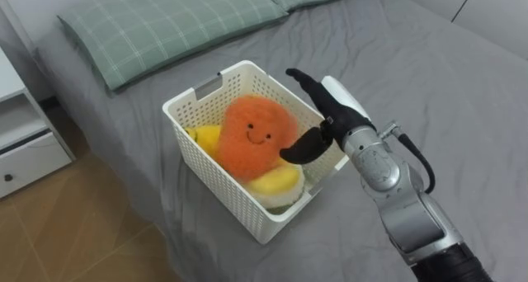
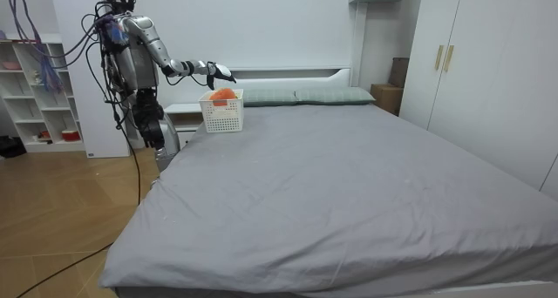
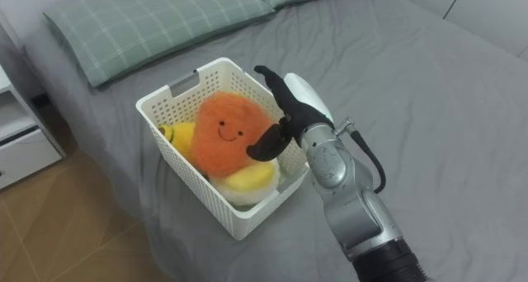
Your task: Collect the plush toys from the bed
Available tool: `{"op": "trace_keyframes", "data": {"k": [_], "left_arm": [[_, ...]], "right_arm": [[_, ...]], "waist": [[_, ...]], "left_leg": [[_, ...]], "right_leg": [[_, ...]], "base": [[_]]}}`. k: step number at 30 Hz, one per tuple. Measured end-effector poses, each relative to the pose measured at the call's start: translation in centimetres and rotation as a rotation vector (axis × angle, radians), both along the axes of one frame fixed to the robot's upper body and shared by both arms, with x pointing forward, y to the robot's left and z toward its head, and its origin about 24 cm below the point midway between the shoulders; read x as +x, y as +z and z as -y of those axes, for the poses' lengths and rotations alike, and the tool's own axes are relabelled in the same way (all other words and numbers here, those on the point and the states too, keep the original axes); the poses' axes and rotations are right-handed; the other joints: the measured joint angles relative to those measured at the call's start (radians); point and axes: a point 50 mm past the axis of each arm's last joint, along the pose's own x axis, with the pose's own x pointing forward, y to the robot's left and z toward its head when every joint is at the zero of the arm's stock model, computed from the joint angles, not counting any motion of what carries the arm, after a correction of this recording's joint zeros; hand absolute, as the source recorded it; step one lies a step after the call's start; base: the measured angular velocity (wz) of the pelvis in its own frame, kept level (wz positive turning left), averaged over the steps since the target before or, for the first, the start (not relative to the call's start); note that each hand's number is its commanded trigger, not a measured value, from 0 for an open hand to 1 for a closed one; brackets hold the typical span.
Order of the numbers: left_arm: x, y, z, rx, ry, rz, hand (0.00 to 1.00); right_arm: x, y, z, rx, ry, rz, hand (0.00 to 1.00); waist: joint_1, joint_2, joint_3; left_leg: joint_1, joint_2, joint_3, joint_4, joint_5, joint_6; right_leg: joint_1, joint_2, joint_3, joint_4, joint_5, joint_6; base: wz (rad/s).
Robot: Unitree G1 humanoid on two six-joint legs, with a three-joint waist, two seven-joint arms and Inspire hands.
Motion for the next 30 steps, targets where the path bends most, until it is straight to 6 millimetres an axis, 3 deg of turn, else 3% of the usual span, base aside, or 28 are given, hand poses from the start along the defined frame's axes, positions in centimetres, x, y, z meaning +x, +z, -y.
{"op": "trace_keyframes", "data": {"k": [12, 15, 17, 19, 23, 27, 30], "left_arm": [[0.1, 0.0, -0.1, 0.005, 0.000, 0.013, 0.00], [-0.8, -0.2, -0.1, 0.003, 0.007, -0.008, 0.00], [-1.6, -0.3, -0.3, 0.006, 0.033, -0.025, 0.00], [-2.7, -0.4, -0.4, 0.006, 0.052, -0.052, 0.00], [-4.8, -0.7, -0.5, 0.001, 0.088, -0.114, 0.00], [-6.3, -0.5, -1.2, 0.015, 0.167, -0.105, 0.00], [-7.0, -0.3, -1.8, 0.045, 0.199, -0.098, 0.00]], "right_arm": [[0.0, -0.7, 0.4, 0.042, -0.022, -0.028, 0.00], [0.1, -0.9, 0.8, 0.067, -0.037, -0.037, 0.00], [0.3, -0.5, 2.0, 0.131, -0.088, -0.011, 0.00], [0.2, -0.4, 3.4, 0.188, -0.156, 0.007, 0.00], [-1.3, -0.7, 6.9, 0.354, -0.313, 0.049, 0.00], [-3.3, -1.1, 11.0, 0.482, -0.491, 0.078, 0.00], [-4.6, -0.7, 14.1, 0.543, -0.638, 0.148, 0.00]], "waist": [[-0.004, 0.001, -0.0052], [-0.023, 0.001, -0.0054], [-0.046, 0.001, -0.0062], [-0.073, -0.001, -0.0121], [-0.141, 0.014, -0.0168], [-0.227, 0.040, -0.0289], [-0.292, 0.048, -0.0299]], "left_leg": [[0.016, 0.001, 0.007, -0.003, 0.003, 0.004], [0.026, 0.003, 0.015, -0.004, 0.001, 0.006], [0.025, 0.006, 0.027, -0.001, -0.002, 0.007], [0.025, 0.006, 0.032, 0.000, -0.004, 0.009], [0.040, 0.016, 0.078, -0.001, -0.011, 0.020], [0.067, 0.032, 0.146, -0.011, -0.028, 0.027], [0.096, 0.051, 0.212, -0.040, -0.031, 0.028]], "right_leg": [[0.012, 0.000, 0.010, 0.000, 0.000, 0.000], [0.015, -0.001, 0.013, 0.000, 0.000, 0.000], [0.011, -0.001, 0.024, 0.001, 0.001, 0.000], [0.010, -0.002, 0.027, 0.001, 0.004, 0.001], [0.011, -0.002, 0.060, 0.002, 0.009, 0.003], [0.010, 0.003, 0.135, 0.006, 0.012, 0.003], [-0.007, 0.009, 0.194, 0.018, 0.013, 0.003]], "base": [[-0.01], [-0.06], [-0.13], [-0.07], [-0.29], [-0.52], [-0.65]]}}
